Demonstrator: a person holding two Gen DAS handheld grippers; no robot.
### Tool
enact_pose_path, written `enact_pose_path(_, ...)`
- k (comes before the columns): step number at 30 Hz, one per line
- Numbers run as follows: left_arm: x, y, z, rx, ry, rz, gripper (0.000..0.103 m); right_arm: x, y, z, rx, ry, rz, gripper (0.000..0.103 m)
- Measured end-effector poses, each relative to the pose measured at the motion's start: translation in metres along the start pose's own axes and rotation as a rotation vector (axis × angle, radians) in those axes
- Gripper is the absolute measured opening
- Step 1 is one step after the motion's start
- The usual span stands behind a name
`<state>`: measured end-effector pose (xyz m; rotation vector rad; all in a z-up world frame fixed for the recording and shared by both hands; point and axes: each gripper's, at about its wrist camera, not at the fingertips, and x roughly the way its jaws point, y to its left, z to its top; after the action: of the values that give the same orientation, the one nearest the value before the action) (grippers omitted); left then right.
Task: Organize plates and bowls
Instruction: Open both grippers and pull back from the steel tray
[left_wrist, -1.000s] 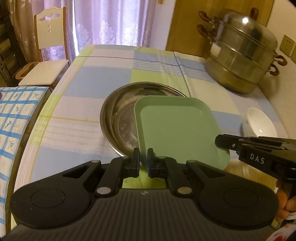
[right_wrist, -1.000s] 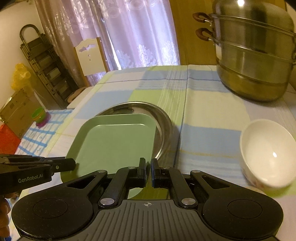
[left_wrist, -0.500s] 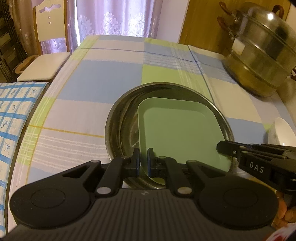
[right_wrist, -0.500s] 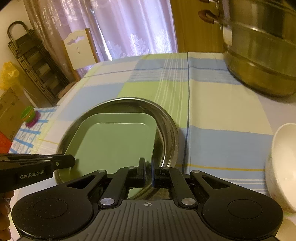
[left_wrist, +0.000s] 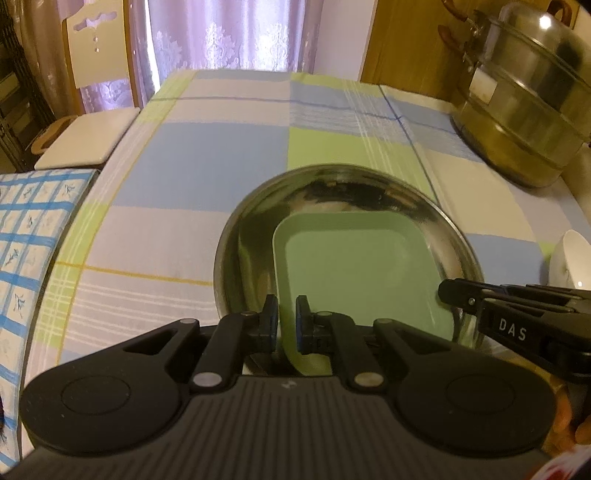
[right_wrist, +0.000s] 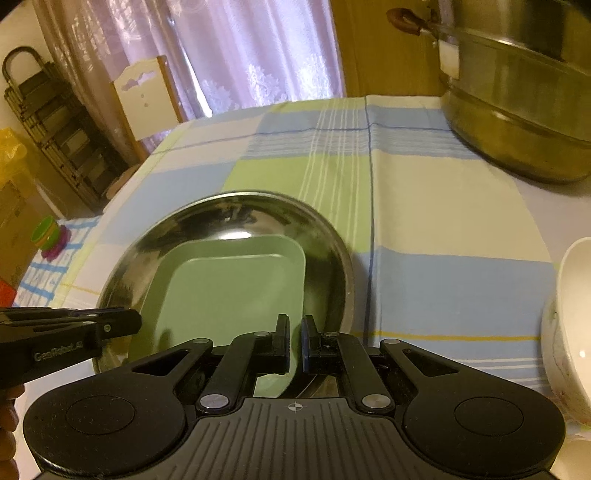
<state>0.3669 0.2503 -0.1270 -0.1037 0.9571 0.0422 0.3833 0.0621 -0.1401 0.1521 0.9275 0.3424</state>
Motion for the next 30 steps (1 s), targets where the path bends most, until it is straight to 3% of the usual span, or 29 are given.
enact_pose_path(11, -0.051, -0.006, -0.003, -0.01, -0.05, -0.011, 0.009, -0.053, -0.003, 0.006, 0.031, -0.084, 0.084, 0.007)
enact_pose_path(17, -0.095, -0.015, -0.019, -0.018, -0.079, 0.009, 0.017, -0.097, -0.005, -0.005, 0.04, -0.114, 0.12, 0.011)
enact_pose_path(22, -0.127, -0.028, -0.042, -0.037, -0.074, 0.003, 0.018, -0.134, -0.012, -0.025, 0.058, -0.126, 0.147, 0.033)
enact_pose_path(30, -0.168, -0.064, -0.083, -0.028, -0.068, -0.012, 0.018, -0.189, -0.023, -0.059, 0.05, -0.141, 0.165, 0.042)
